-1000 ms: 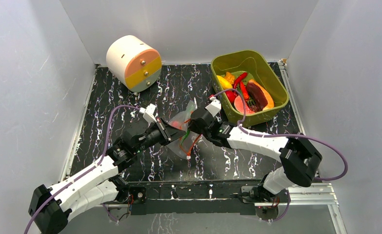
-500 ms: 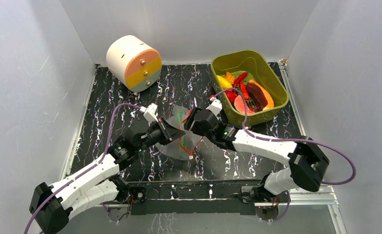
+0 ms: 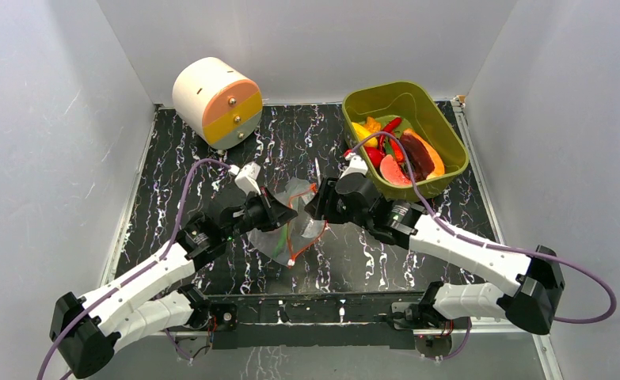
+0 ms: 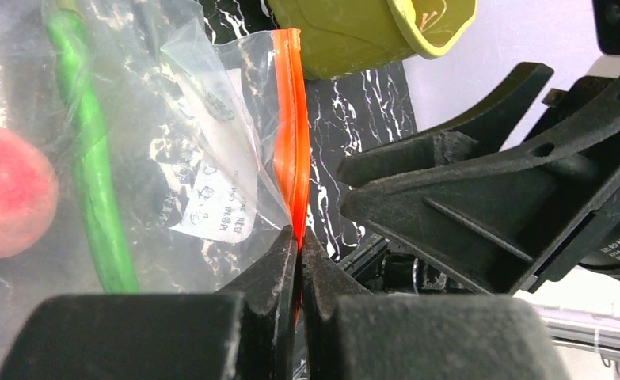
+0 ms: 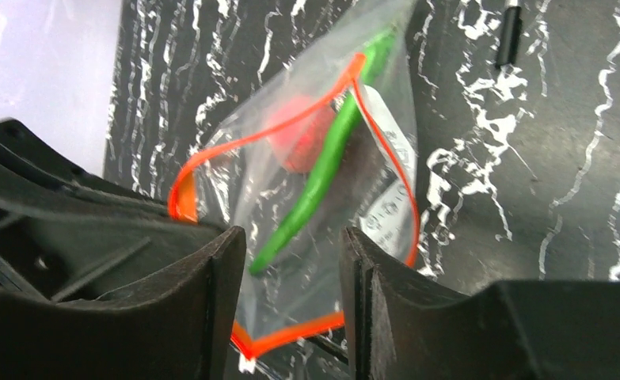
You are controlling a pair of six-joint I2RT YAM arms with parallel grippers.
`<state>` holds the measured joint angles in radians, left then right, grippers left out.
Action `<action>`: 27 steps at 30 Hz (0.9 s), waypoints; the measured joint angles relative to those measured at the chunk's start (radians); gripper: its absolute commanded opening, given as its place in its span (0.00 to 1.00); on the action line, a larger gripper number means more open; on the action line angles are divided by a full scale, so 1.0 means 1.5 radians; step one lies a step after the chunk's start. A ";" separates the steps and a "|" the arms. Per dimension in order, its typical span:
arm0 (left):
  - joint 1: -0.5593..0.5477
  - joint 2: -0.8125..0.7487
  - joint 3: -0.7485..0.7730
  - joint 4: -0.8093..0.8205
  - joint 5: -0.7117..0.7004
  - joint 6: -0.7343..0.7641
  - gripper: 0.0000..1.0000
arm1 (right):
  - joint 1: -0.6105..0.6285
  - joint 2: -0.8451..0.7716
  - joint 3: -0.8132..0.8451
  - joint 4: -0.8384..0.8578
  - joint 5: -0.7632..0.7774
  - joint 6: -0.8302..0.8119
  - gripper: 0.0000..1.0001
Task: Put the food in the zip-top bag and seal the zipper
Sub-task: Pick up the fake vegetable from the bin.
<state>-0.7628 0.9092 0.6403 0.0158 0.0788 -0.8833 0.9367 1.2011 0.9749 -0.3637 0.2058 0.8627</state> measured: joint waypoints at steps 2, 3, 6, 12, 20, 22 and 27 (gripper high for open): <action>0.000 -0.001 0.006 -0.013 -0.007 0.014 0.00 | 0.000 -0.014 0.000 -0.028 0.000 -0.015 0.40; 0.000 -0.001 0.009 -0.021 -0.011 0.021 0.00 | 0.000 -0.020 0.000 -0.038 0.000 -0.019 0.40; 0.000 -0.002 0.017 -0.044 -0.024 0.050 0.00 | 0.000 -0.036 0.001 -0.070 0.004 -0.039 0.39; 0.000 -0.005 0.039 -0.097 -0.048 0.132 0.00 | 0.000 -0.037 0.067 -0.154 0.046 -0.100 0.40; 0.000 -0.020 0.041 -0.145 -0.055 0.249 0.00 | -0.025 -0.033 0.176 -0.181 0.163 -0.228 0.39; 0.000 -0.029 0.041 -0.150 -0.055 0.270 0.00 | -0.062 -0.020 0.199 -0.179 0.168 -0.255 0.39; 0.000 -0.055 0.036 -0.153 -0.055 0.302 0.00 | -0.201 0.033 0.218 -0.158 0.145 -0.287 0.39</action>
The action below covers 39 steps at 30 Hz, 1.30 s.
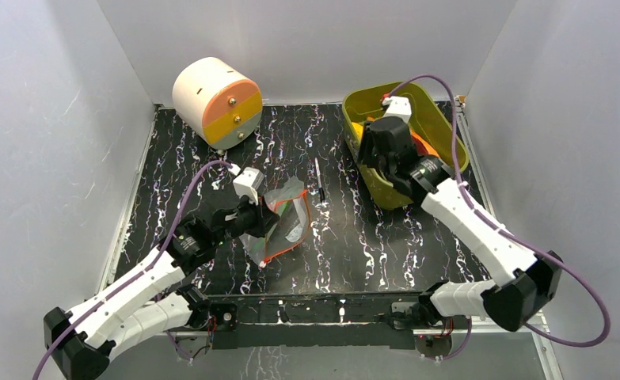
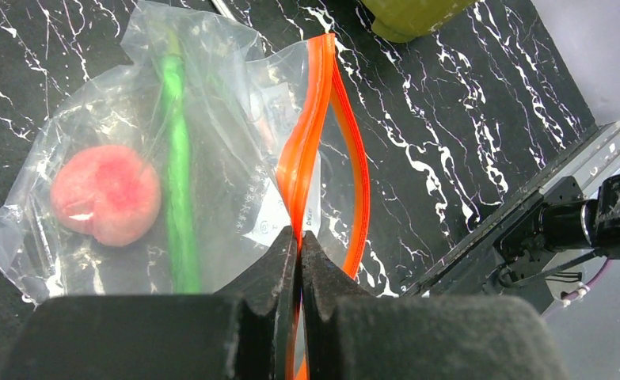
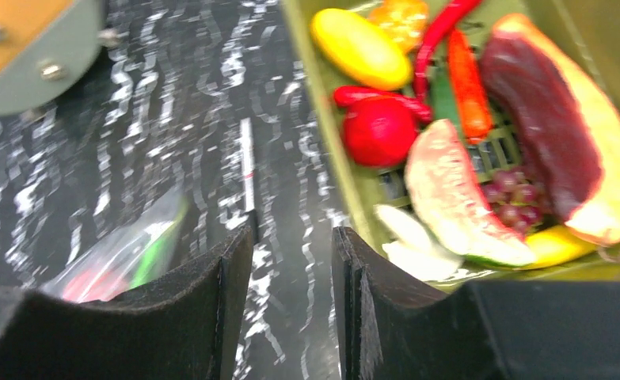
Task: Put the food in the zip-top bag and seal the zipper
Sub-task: Pick up the fake vegetable from the bin.
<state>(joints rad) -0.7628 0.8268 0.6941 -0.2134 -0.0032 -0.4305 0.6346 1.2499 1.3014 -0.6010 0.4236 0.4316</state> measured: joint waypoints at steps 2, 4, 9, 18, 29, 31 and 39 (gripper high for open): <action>0.000 -0.007 -0.002 -0.004 0.000 0.008 0.00 | -0.046 0.023 0.000 0.004 -0.005 0.000 0.38; 0.000 -0.011 -0.002 -0.004 0.000 0.018 0.00 | -0.097 0.051 0.000 0.009 -0.012 0.000 0.38; 0.000 -0.013 -0.002 -0.023 -0.001 0.030 0.00 | -0.168 0.112 0.002 0.041 -0.020 -0.016 0.37; 0.000 -0.039 -0.002 -0.032 -0.008 0.030 0.00 | -0.273 0.241 0.041 0.109 -0.031 -0.007 0.35; 0.000 -0.021 -0.002 -0.032 -0.003 0.027 0.00 | -0.319 0.408 0.095 0.222 -0.064 0.094 0.31; 0.000 -0.021 -0.002 -0.032 -0.003 0.026 0.00 | -0.319 0.433 0.107 0.240 -0.066 0.105 0.31; 0.000 -0.011 -0.002 -0.030 -0.003 0.025 0.00 | -0.319 0.526 0.172 0.270 -0.052 0.139 0.35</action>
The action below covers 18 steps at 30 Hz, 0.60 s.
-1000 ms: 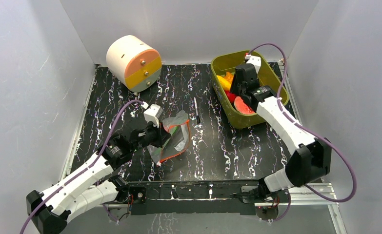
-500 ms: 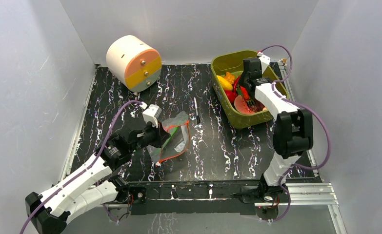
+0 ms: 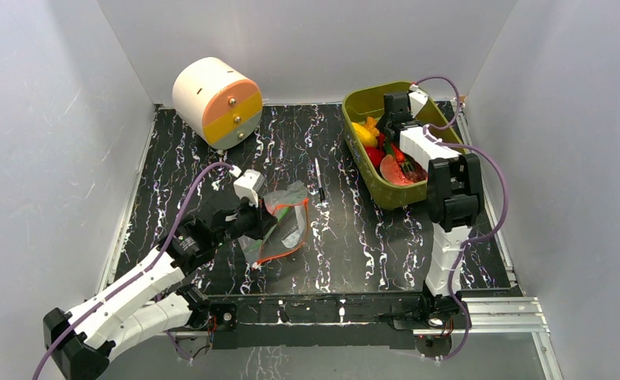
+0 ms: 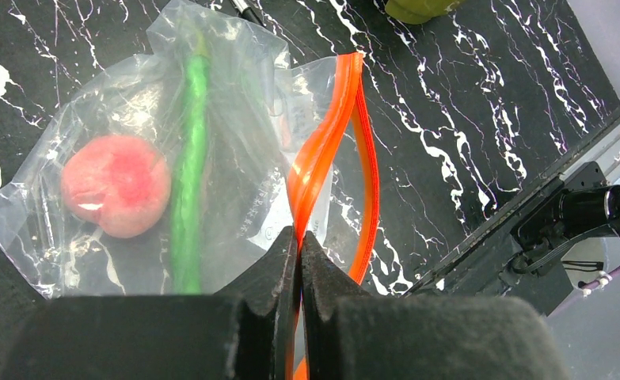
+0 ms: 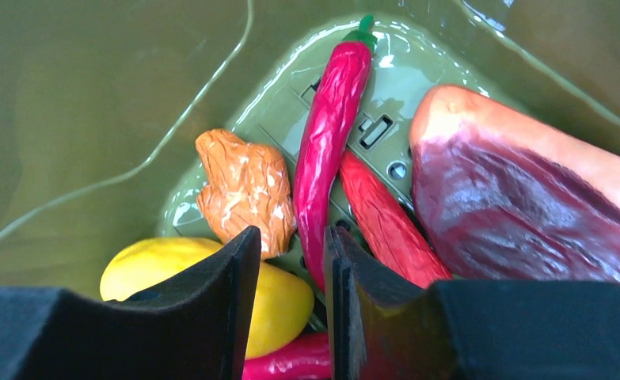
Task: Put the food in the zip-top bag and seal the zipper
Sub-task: Pick up the fake vegetable from the bin.
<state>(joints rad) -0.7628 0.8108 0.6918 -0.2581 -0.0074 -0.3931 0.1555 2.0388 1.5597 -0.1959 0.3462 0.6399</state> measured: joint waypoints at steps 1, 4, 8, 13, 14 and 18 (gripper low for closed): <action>0.000 0.002 0.000 0.000 0.000 0.000 0.00 | -0.001 0.009 0.008 -0.001 0.004 0.002 0.36; 0.000 0.002 0.000 0.000 0.000 0.000 0.00 | -0.001 0.030 0.024 0.002 0.016 0.008 0.37; 0.000 0.004 0.000 0.001 0.000 0.000 0.00 | -0.004 0.049 0.042 -0.003 0.021 0.014 0.36; 0.000 0.009 0.000 0.003 0.000 0.000 0.00 | -0.010 0.085 0.079 -0.004 0.025 0.014 0.36; 0.000 0.010 0.000 0.003 0.000 0.000 0.00 | -0.010 0.089 0.081 -0.005 0.025 0.014 0.36; 0.000 0.012 0.000 0.006 0.000 0.000 0.00 | -0.013 0.112 0.098 -0.006 0.030 0.013 0.34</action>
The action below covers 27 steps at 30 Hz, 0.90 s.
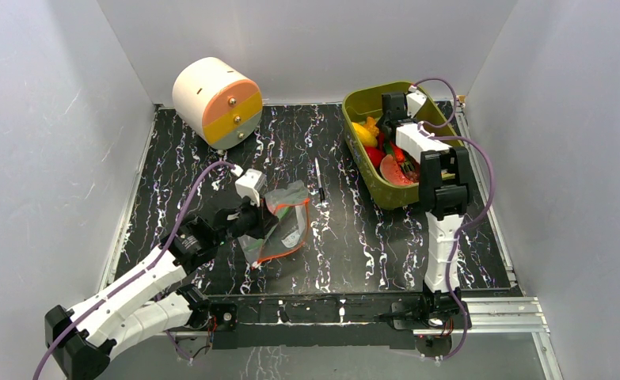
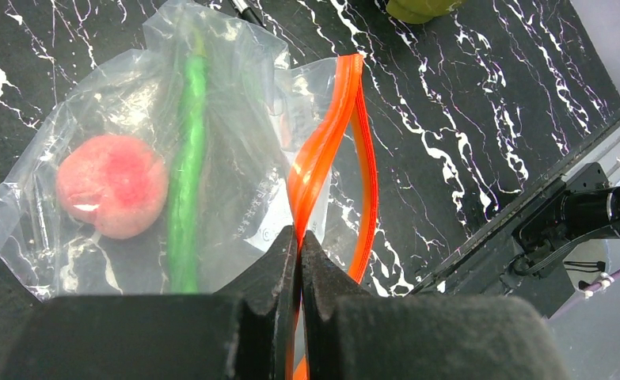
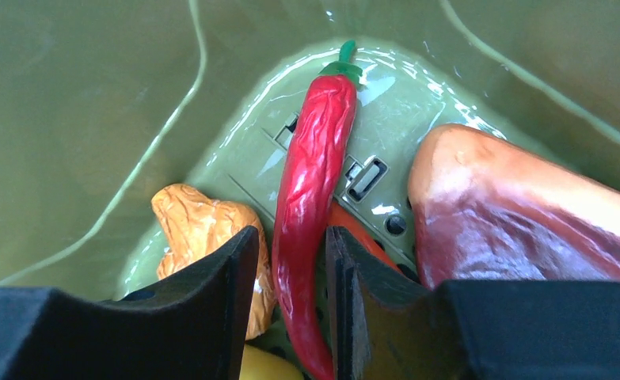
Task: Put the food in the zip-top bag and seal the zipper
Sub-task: Pick up the fake vegetable from the bin.
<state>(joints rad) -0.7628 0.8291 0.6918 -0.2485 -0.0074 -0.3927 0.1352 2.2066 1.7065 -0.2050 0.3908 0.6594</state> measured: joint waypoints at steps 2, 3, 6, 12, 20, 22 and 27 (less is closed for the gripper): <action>0.000 0.004 0.000 0.005 0.000 0.000 0.00 | 0.000 0.017 0.012 -0.001 0.002 -0.002 0.33; 0.000 0.006 0.000 0.006 0.001 0.000 0.00 | 0.000 0.022 0.016 -0.002 0.002 -0.002 0.33; 0.000 0.014 0.000 0.006 0.002 0.000 0.00 | -0.001 0.032 0.027 -0.003 0.003 -0.004 0.32; 0.000 0.014 0.000 0.006 0.003 0.000 0.00 | -0.001 0.037 0.034 -0.005 0.003 -0.011 0.27; 0.000 0.012 0.000 0.003 0.003 -0.001 0.00 | -0.004 0.038 0.034 -0.004 0.001 -0.024 0.30; 0.000 0.011 0.000 0.003 0.003 -0.001 0.00 | -0.006 0.039 0.034 -0.005 0.001 -0.026 0.29; 0.000 0.008 0.000 0.002 0.003 0.000 0.00 | -0.011 0.043 0.035 -0.003 -0.006 -0.039 0.23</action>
<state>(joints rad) -0.7628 0.8406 0.6918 -0.2462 -0.0036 -0.3931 0.1188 2.2711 1.7584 -0.2100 0.3817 0.6010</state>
